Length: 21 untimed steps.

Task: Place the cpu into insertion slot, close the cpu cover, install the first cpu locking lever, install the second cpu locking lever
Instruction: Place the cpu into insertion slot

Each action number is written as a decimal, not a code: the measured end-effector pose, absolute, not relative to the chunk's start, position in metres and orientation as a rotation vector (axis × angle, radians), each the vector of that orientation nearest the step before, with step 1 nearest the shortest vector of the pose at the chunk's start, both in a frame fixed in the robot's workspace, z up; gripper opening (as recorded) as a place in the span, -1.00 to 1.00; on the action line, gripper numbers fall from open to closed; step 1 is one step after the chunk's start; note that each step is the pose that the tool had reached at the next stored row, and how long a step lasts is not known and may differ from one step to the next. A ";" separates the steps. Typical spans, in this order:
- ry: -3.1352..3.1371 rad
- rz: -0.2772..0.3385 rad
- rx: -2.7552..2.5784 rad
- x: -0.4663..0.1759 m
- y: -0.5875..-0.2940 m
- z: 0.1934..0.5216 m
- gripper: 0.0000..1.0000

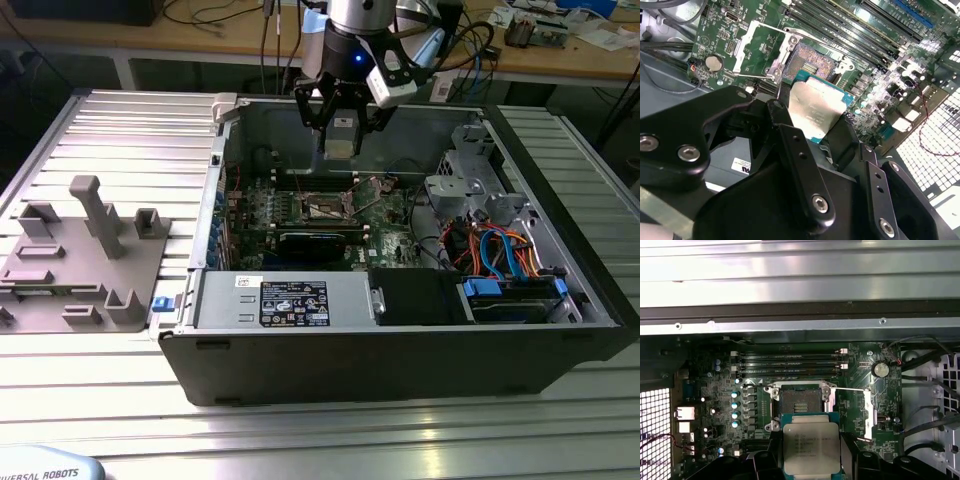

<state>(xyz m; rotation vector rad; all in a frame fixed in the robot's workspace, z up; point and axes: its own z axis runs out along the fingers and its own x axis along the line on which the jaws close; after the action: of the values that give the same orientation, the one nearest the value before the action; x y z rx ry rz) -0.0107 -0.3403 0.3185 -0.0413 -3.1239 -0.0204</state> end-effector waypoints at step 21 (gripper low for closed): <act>-3.123 -0.013 -0.105 -0.011 -0.340 0.318 0.09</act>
<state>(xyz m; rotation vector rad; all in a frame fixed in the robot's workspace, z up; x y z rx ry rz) -0.0105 -0.3403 0.3181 -0.1045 -3.1229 -0.0133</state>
